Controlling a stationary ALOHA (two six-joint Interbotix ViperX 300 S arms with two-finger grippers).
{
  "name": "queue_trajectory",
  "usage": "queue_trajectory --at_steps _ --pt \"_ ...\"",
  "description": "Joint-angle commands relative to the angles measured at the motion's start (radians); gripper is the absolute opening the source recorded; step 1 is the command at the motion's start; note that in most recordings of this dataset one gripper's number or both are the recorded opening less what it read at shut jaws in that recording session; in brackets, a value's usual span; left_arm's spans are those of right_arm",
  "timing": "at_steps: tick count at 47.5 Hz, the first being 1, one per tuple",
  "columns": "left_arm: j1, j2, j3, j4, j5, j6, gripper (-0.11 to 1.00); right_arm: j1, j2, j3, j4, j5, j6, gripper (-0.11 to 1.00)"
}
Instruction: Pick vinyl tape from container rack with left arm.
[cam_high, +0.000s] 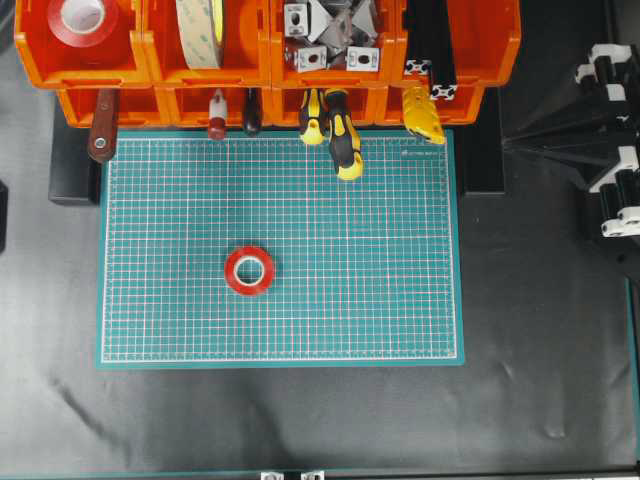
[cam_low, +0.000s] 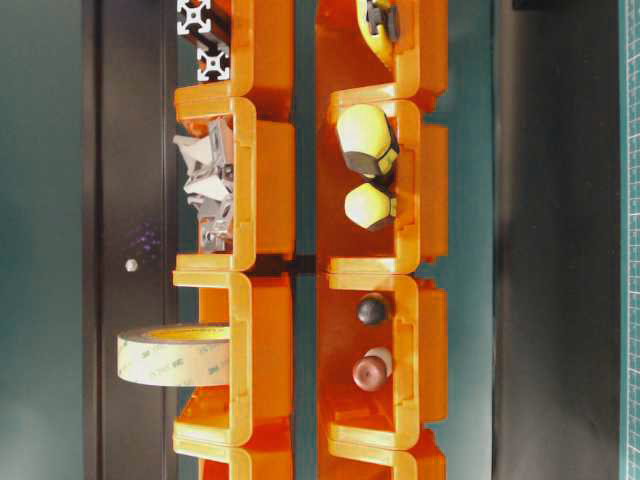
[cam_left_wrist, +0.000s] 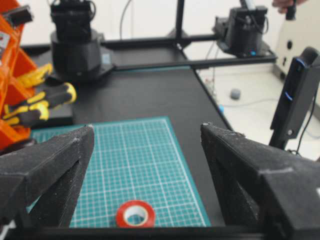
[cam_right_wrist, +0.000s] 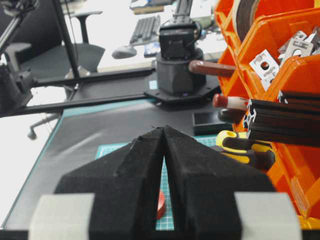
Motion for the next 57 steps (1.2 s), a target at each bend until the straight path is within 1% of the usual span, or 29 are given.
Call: queue_trajectory --at_steps 1,30,47,52,57 --pt "0.002 0.017 -0.009 0.002 -0.014 -0.002 0.83 0.003 0.005 -0.028 0.002 -0.008 0.002 0.0" --pt "0.002 0.017 -0.008 0.002 -0.014 -0.003 0.83 0.003 0.005 -0.028 0.002 -0.006 0.002 0.0" --pt "0.002 0.034 0.003 0.003 -0.017 -0.003 0.83 0.003 0.003 -0.005 0.002 0.003 0.0 0.0" --pt "0.003 0.046 0.011 0.002 -0.048 -0.005 0.83 0.003 0.0 -0.005 0.002 0.025 0.0 0.0" --pt "0.0 0.057 0.02 0.002 -0.12 -0.006 0.83 0.005 -0.011 -0.009 0.002 0.032 0.0 0.0"
